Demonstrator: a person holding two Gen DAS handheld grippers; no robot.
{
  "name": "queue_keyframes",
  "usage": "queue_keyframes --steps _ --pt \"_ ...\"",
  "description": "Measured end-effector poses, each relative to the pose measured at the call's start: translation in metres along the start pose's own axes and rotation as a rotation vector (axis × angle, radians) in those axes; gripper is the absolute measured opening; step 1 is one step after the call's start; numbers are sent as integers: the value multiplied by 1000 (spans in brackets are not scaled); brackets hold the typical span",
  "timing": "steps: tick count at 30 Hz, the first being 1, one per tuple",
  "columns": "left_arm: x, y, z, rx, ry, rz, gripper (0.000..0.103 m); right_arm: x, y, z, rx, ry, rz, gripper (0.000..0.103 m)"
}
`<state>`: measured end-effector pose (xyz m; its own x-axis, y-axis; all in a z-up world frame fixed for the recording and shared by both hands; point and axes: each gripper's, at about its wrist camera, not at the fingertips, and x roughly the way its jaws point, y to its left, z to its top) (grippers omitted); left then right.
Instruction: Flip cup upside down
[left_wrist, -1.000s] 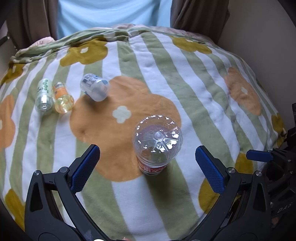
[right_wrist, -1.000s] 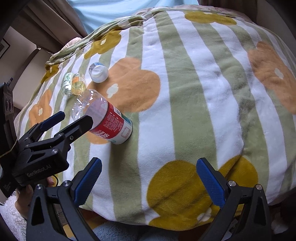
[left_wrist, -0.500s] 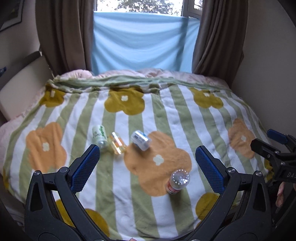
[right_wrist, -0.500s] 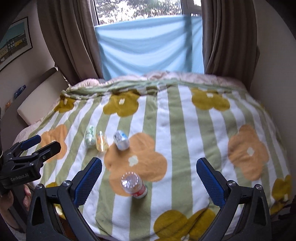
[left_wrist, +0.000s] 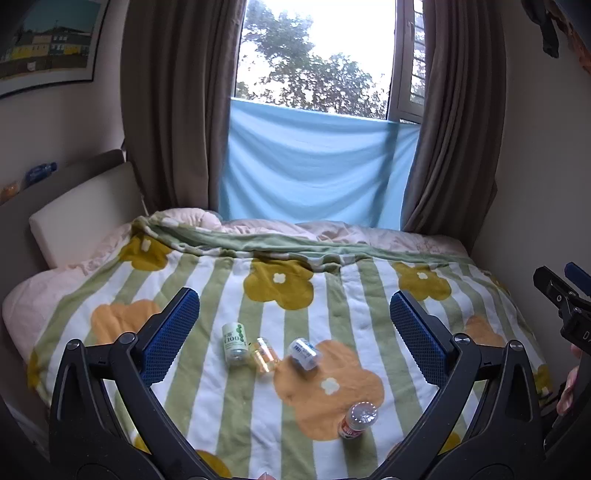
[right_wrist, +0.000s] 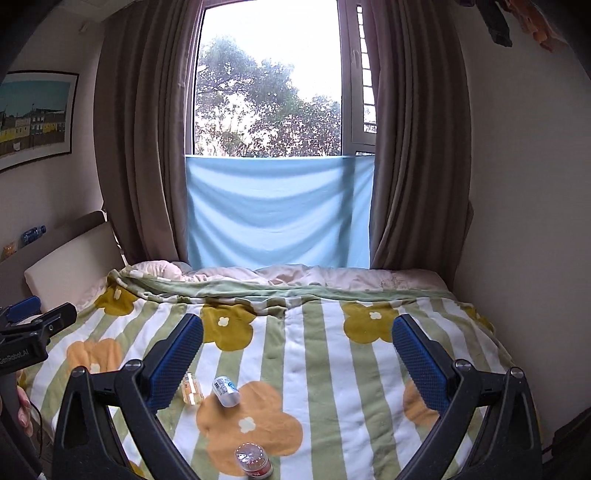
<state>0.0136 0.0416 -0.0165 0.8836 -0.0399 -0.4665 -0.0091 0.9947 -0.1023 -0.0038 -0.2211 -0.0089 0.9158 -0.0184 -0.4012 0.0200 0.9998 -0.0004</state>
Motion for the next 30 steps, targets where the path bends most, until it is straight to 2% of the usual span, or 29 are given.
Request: queue_keyframes --steps 10,30 --pt "4 -2 4 3 -10 -10 103 -8 -3 4 18 -47 -25 102" --pt "10 -13 2 49 -16 -30 103 -4 -7 5 30 -50 -26 102"
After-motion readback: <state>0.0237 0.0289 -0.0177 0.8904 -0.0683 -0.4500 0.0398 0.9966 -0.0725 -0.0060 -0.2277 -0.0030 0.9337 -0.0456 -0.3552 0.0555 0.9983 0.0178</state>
